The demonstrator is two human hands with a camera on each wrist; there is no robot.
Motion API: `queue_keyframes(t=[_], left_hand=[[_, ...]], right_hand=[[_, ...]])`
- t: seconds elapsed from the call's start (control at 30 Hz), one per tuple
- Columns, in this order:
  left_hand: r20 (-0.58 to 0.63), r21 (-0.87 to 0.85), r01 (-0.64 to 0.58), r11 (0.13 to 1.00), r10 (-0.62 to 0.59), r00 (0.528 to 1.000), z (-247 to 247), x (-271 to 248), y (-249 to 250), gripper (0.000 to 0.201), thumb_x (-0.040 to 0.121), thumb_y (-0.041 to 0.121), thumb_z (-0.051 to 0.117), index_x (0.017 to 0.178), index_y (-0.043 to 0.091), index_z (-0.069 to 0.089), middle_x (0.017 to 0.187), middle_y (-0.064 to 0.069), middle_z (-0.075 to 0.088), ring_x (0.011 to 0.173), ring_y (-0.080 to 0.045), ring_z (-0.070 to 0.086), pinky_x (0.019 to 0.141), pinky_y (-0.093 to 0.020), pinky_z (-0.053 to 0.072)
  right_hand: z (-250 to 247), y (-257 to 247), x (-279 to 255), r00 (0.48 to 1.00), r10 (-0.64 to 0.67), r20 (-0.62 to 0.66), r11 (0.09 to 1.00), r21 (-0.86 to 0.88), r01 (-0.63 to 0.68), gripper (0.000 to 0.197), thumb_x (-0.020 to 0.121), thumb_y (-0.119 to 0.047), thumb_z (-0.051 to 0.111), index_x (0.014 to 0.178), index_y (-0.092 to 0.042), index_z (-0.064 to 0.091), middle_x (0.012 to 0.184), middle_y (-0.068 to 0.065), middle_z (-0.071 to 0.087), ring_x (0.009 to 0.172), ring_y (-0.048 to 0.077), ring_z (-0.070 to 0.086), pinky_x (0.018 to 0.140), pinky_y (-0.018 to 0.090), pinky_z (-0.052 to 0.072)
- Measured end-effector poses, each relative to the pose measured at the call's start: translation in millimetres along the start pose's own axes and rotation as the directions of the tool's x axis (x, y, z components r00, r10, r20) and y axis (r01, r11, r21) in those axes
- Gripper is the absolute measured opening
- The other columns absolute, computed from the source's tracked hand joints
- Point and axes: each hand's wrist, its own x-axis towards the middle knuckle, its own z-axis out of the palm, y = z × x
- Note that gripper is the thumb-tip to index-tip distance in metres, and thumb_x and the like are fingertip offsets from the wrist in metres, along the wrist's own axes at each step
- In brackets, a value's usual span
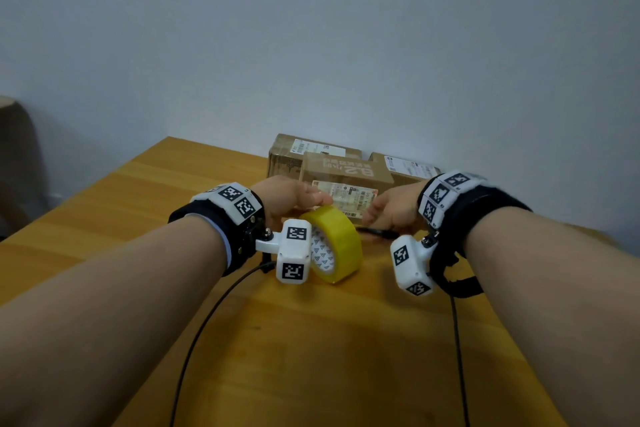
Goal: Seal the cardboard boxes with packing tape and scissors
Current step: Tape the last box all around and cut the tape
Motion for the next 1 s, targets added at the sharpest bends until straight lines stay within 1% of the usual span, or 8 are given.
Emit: queue_keyframes(t=[0.13, 0.27, 0.37, 0.47, 0.63, 0.83, 0.9, 1.0], left_hand=[[-0.030, 0.113, -0.072, 0.991, 0.076, 0.997, 2, -11, -2, 0.022, 0.093, 0.024, 0.059, 0.091, 0.036, 0.077, 0.119, 0.003, 0.067, 0.115, -0.019, 0.058, 0.101, -0.046, 0.046], [-0.075, 0.139, -0.156, 0.978, 0.167, 0.983, 14, -27, 1, 0.020, 0.092, 0.019, 0.062, 0.101, 0.030, 0.075, 0.120, 0.006, 0.064, 0.113, -0.016, 0.056, 0.097, -0.039, 0.047], [-0.140, 0.206, -0.216, 0.954, 0.247, 0.959, 25, -34, 2, 0.020, 0.090, 0.015, 0.065, 0.101, 0.027, 0.075, 0.117, 0.003, 0.065, 0.104, -0.013, 0.056, 0.084, -0.032, 0.047], [-0.171, 0.217, -0.254, 0.942, 0.293, 0.941, 31, -37, -1, 0.021, 0.087, 0.012, 0.068, 0.104, 0.024, 0.076, 0.115, 0.000, 0.068, 0.095, -0.008, 0.058, 0.081, -0.029, 0.046], [-0.153, 0.204, -0.296, 0.933, 0.329, 0.932, 35, -48, -6, 0.023, 0.083, 0.013, 0.072, 0.102, 0.025, 0.077, 0.107, 0.002, 0.072, 0.096, -0.010, 0.064, 0.083, -0.032, 0.053], [-0.134, 0.095, -0.310, 0.946, 0.321, 0.938, 28, -48, -2, 0.052, 0.079, -0.002, 0.071, 0.121, 0.028, 0.066, 0.059, 0.012, 0.058, 0.071, -0.011, 0.060, 0.089, -0.042, 0.055], [-0.144, 0.060, -0.316, 0.947, 0.322, 0.936, 27, -50, -2, 0.065, 0.078, -0.002, 0.072, 0.134, 0.026, 0.055, 0.070, 0.012, 0.061, 0.076, -0.010, 0.061, 0.089, -0.040, 0.055], [-0.068, 0.108, -0.286, 0.952, 0.294, 0.953, 26, -51, -8, 0.101, 0.066, 0.018, 0.086, 0.148, 0.037, 0.030, 0.132, 0.009, 0.054, 0.120, -0.014, 0.050, 0.102, -0.047, 0.045]], right_hand=[[14, 8, -13, 0.997, 0.023, -0.078, 0.976, -0.215, -0.039, 0.030, 0.081, -0.028, 0.077, 0.106, -0.012, 0.074, 0.102, 0.008, 0.074, 0.098, 0.030, 0.068, 0.095, 0.049, 0.054], [17, 0, -31, 0.955, -0.066, -0.288, 0.991, 0.096, 0.097, 0.014, 0.088, -0.023, 0.073, 0.094, -0.011, 0.074, 0.091, 0.009, 0.075, 0.087, 0.026, 0.073, 0.084, 0.043, 0.060], [20, -14, -39, 0.937, -0.158, -0.311, 0.902, 0.342, 0.265, 0.023, 0.082, -0.026, 0.079, 0.103, -0.020, 0.070, 0.097, 0.004, 0.076, 0.095, 0.022, 0.071, 0.091, 0.042, 0.056], [33, -21, -36, 0.912, -0.199, -0.359, 0.909, 0.280, 0.309, 0.045, 0.069, -0.024, 0.086, 0.109, -0.031, 0.066, 0.112, 0.001, 0.068, 0.103, 0.018, 0.063, 0.095, 0.039, 0.052], [59, -18, -33, 0.931, -0.130, -0.340, 0.842, 0.458, 0.285, 0.031, 0.073, -0.009, 0.081, 0.100, -0.021, 0.072, 0.104, 0.011, 0.073, 0.087, 0.022, 0.064, 0.079, 0.037, 0.054], [57, -25, -43, 0.967, -0.082, -0.240, 0.852, 0.486, 0.193, 0.015, 0.083, -0.002, 0.074, 0.095, -0.011, 0.073, 0.080, 0.009, 0.058, 0.053, 0.013, 0.047, 0.053, 0.027, 0.044], [58, -26, -47, 0.963, -0.088, -0.255, 0.849, 0.486, 0.206, 0.011, 0.085, -0.004, 0.073, 0.085, -0.015, 0.071, 0.072, 0.004, 0.057, 0.054, 0.012, 0.048, 0.052, 0.025, 0.045], [58, -22, -48, 0.935, -0.117, -0.333, 0.830, 0.484, 0.277, 0.015, 0.086, -0.009, 0.072, 0.079, -0.021, 0.067, 0.074, -0.003, 0.060, 0.064, 0.011, 0.053, 0.058, 0.026, 0.047]])
